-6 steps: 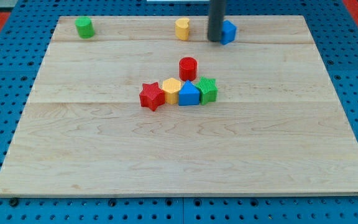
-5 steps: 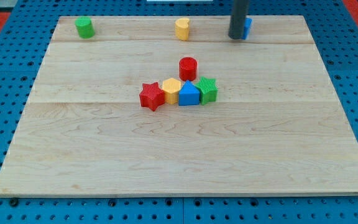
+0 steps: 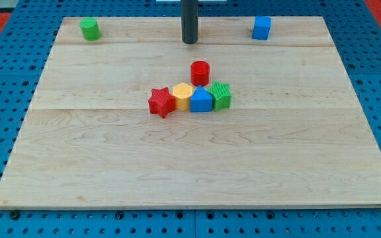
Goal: Adjust the heart at the center of the board
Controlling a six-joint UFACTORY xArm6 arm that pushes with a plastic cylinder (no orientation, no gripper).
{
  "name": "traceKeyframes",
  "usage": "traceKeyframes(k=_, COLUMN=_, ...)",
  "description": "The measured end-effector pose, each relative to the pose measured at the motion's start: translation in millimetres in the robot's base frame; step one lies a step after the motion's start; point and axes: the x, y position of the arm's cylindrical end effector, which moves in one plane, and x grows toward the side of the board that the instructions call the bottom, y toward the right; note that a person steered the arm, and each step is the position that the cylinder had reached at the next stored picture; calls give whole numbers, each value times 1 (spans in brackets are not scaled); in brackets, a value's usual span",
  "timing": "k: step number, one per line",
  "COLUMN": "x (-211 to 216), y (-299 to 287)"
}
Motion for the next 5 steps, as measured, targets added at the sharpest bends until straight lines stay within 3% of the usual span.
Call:
traceKeyframes(k=1, x=0, y=31)
traceKeyframes(k=2, x=-31, y=50)
traceKeyframes(k=3, x=-50, y=33)
traceKeyframes(k=4, x=-45, y=12)
traceKeyframes(k=5, x=-44, y=44)
